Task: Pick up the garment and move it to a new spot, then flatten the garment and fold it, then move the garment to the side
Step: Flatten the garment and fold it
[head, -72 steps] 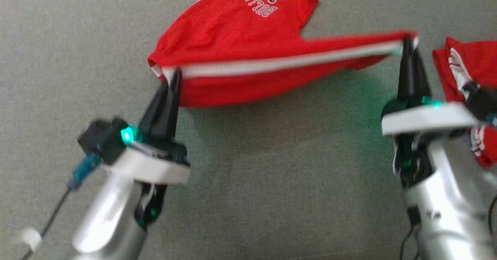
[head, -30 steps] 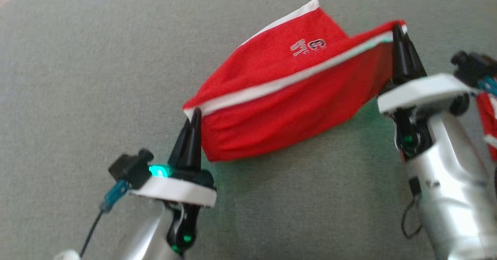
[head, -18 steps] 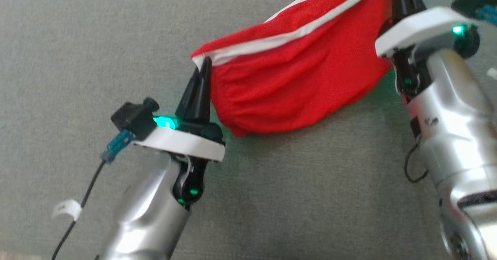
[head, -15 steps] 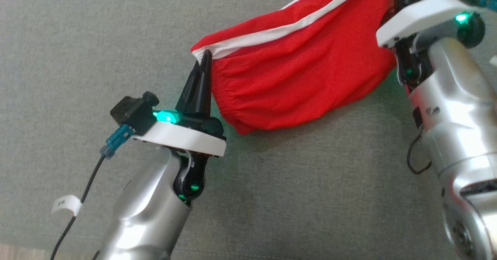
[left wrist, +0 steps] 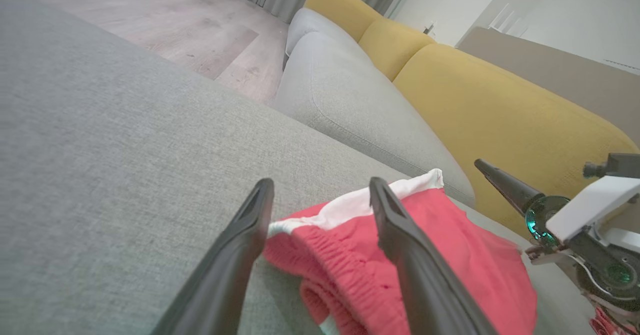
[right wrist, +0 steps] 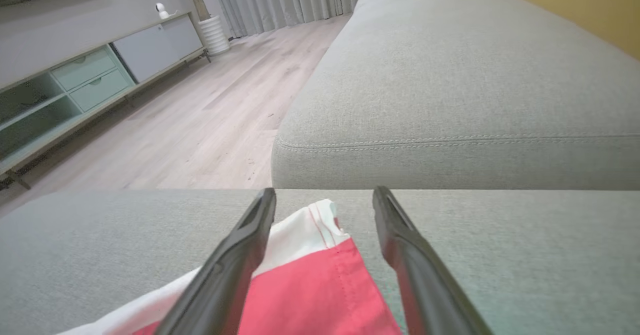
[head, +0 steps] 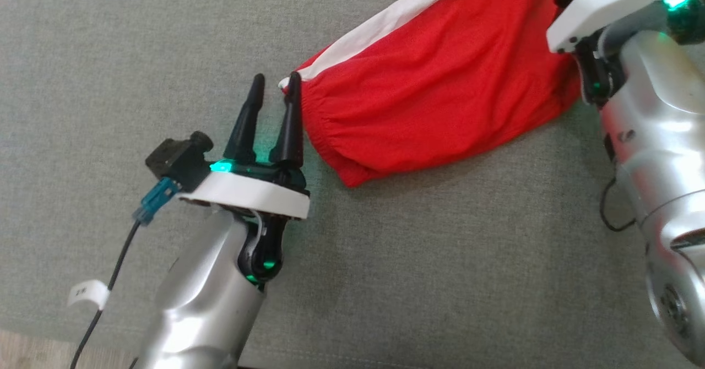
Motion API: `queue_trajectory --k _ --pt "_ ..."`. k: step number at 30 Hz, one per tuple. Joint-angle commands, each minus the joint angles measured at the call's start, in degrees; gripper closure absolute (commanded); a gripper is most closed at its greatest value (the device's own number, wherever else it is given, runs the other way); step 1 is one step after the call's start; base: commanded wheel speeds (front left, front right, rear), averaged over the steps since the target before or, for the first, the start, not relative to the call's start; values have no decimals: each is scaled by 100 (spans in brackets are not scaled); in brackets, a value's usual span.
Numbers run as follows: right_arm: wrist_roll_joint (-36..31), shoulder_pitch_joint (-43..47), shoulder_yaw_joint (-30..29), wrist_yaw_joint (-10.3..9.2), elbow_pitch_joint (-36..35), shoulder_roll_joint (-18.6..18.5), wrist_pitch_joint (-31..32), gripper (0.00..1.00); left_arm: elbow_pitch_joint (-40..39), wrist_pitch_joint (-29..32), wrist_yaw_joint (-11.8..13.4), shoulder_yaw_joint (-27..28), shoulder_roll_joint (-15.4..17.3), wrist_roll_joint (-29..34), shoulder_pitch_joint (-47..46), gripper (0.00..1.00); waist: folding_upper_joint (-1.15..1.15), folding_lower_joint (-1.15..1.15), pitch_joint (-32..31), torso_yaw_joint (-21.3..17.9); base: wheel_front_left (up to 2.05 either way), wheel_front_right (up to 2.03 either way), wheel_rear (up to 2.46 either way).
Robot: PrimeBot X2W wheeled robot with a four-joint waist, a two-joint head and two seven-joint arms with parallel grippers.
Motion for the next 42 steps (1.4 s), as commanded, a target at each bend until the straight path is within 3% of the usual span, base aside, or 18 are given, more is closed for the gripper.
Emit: queue_trajectory --k 1,7,16,17,18,19,23,37,42 --pt "-48 -79 95 -3 -73 43 -67 0 -130 -29 10 273 70 85 85 0 0 0 -28 -21 0 0 0" --pt "-183 161 387 -3 269 -159 102 0 -196 -29 10 667 70 365 326 0 0 0 -94 -64 0 0 0" --pt "81 715 837 -3 575 -269 1486 0 -252 -29 10 938 70 647 538 0 0 0 -212 -74 0 0 0" --pt "163 774 844 -3 579 -260 1586 7 -241 -29 10 967 70 657 561 0 0 0 -242 -83 0 0 0" --pt "231 828 869 -3 563 -243 1650 68 -230 -29 10 1000 70 684 583 0 0 0 -271 -98 0 0 0" --pt "302 885 892 -3 534 -230 1688 100 -218 -29 10 1038 70 715 610 0 0 0 -313 -120 0 0 0" --pt "554 1047 896 -3 389 -226 1630 100 -180 -29 10 1142 70 839 717 0 0 0 -457 -200 0 0 0" --pt "1553 2346 698 -3 -59 -104 347 100 48 -29 10 1880 70 1457 1650 0 0 0 -1532 -655 0 0 0" --pt "1845 2797 716 -3 -225 -114 205 100 126 -29 10 1851 70 1438 1990 0 0 0 -1734 -696 0 0 0"
